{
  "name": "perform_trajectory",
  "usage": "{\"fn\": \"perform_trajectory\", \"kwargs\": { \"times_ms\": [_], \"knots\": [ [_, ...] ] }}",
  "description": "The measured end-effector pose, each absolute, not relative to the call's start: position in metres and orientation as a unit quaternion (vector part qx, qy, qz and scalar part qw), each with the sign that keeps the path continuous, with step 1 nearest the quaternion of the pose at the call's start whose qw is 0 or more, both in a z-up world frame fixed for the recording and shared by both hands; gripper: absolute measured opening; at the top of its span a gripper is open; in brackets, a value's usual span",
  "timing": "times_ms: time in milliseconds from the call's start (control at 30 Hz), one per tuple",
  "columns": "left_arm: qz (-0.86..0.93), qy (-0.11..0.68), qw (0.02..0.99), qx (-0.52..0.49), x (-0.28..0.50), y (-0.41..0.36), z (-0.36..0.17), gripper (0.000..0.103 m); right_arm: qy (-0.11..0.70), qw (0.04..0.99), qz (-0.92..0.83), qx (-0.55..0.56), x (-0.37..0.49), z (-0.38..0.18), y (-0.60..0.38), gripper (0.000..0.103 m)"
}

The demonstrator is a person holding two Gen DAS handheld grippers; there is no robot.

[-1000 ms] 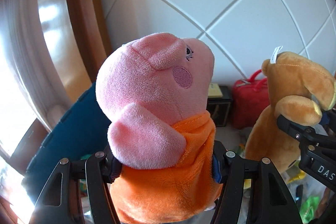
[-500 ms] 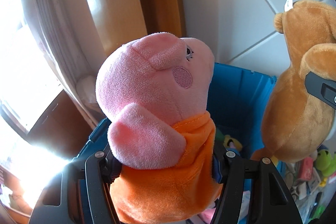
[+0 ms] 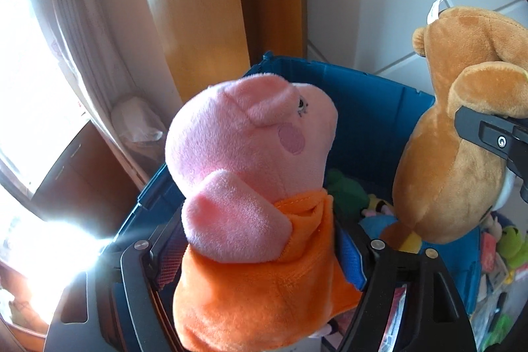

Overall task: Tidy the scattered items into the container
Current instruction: 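Open both tools to drop the plush toys into the crate, then move both tools back over the table toward the remaining items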

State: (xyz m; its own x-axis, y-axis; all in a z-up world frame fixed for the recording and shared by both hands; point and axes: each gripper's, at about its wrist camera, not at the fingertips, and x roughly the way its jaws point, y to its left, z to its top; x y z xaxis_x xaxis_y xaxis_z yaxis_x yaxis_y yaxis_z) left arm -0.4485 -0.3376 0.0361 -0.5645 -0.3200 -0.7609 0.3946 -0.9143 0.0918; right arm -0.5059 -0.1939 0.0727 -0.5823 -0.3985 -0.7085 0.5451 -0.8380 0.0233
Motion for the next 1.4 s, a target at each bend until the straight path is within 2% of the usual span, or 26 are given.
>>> {"fn": "perform_trajectory", "kwargs": {
  "times_ms": [100,167,700,1067,1400],
  "knots": [
    [-0.884,0.044,0.189,0.426,-0.451,-0.334,0.032,0.082,0.099,0.258,-0.886,0.374,-0.503,0.073,-0.187,0.064],
    [-0.884,0.042,0.183,0.428,-0.45,-0.331,0.03,0.083,0.095,0.252,-0.883,0.383,-0.503,0.074,-0.18,0.069],
    [-0.898,0.027,0.154,0.411,-0.427,-0.275,0.052,0.083,0.074,0.207,-0.898,0.38,-0.483,0.09,-0.106,0.069],
    [-0.914,-0.011,0.091,0.395,-0.433,-0.156,0.074,0.083,0.045,0.136,-0.913,0.382,-0.468,0.099,0.026,0.069],
    [-0.914,-0.031,0.015,0.404,-0.443,-0.019,0.057,0.083,0.031,0.065,-0.901,0.427,-0.461,0.068,0.168,0.069]
  ]
}}
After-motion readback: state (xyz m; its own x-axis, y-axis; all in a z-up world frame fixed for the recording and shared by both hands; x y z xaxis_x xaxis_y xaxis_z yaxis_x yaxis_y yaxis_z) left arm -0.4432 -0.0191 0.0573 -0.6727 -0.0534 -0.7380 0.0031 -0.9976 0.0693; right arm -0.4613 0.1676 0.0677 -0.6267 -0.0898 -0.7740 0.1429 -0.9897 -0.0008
